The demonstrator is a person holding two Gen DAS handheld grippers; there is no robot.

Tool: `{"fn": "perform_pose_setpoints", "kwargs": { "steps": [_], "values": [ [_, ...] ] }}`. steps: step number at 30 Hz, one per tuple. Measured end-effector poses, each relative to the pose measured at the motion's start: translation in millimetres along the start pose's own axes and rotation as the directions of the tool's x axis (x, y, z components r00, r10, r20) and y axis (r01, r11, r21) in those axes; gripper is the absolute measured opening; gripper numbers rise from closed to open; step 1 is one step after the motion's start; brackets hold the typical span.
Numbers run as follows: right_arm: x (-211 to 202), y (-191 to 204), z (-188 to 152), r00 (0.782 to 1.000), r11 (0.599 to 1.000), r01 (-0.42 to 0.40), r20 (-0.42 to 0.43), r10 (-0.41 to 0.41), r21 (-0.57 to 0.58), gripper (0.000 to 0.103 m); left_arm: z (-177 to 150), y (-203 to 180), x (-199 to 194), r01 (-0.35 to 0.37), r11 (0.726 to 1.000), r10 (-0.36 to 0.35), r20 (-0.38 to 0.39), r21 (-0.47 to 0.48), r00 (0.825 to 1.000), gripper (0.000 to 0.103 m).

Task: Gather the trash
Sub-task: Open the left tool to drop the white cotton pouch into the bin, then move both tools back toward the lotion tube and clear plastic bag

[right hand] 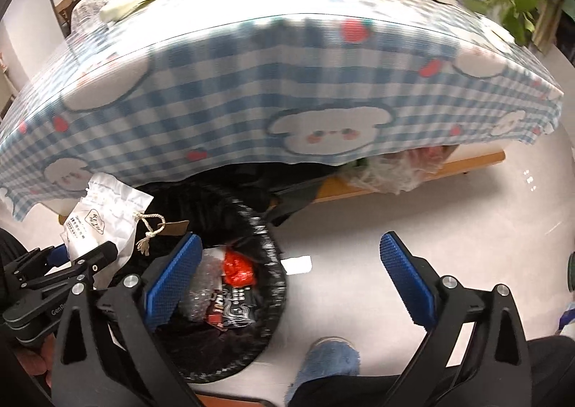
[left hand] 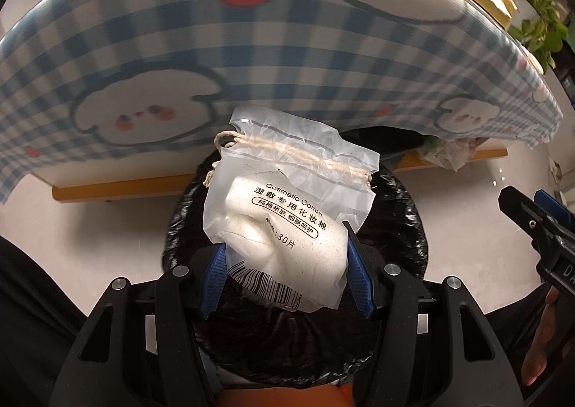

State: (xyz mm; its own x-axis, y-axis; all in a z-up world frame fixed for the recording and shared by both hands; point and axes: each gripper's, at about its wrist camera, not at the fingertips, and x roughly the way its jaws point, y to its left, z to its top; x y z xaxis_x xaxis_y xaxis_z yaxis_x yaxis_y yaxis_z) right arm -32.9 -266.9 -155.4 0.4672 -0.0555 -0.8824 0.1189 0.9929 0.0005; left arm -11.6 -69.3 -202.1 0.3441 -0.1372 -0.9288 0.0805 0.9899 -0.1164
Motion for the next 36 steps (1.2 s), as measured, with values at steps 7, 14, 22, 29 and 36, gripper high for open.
{"fn": "perform_pose_setpoints", "kwargs": {
  "steps": [7, 14, 22, 29, 36],
  "values": [
    [8.2, -22.7, -0.4, 1.000, 0.999, 0.012, -0.018, -0.011, 0.033, 0.095, 4.4, -21.4, 12.0, 0.015, 1.000, -0.015, -0.009, 0.027, 1.000, 0.057],
    [13.7, -30.2, 0.1, 1.000, 0.998, 0.006, -0.026, -0.005, 0.056, 0.095, 5.9, -26.9, 17.0, 0.001, 0.999, 0.000, -0.006, 0.044, 1.000, 0.070],
    [15.9, -26.0, 2.8, 1.000, 0.999, -0.006, -0.025, 0.007, 0.049, 0.095, 7.2, -23.6, 15.6, -0.026, 0.998, 0.026, 0.014, 0.049, 1.000, 0.090],
    [13.3, -20.2, 3.1, 1.000, 0.999, -0.012, -0.018, 0.012, 0.039, 0.095, 6.7, -17.3, 5.4, -0.035, 0.998, 0.034, 0.030, 0.058, 0.999, 0.097],
    [2.1, -18.9, -0.2, 1.000, 0.999, -0.019, -0.002, 0.019, 0.043, 0.096, 4.7, -9.4, -17.9, -0.024, 0.998, 0.021, 0.051, 0.064, 0.998, 0.097]
  ]
}}
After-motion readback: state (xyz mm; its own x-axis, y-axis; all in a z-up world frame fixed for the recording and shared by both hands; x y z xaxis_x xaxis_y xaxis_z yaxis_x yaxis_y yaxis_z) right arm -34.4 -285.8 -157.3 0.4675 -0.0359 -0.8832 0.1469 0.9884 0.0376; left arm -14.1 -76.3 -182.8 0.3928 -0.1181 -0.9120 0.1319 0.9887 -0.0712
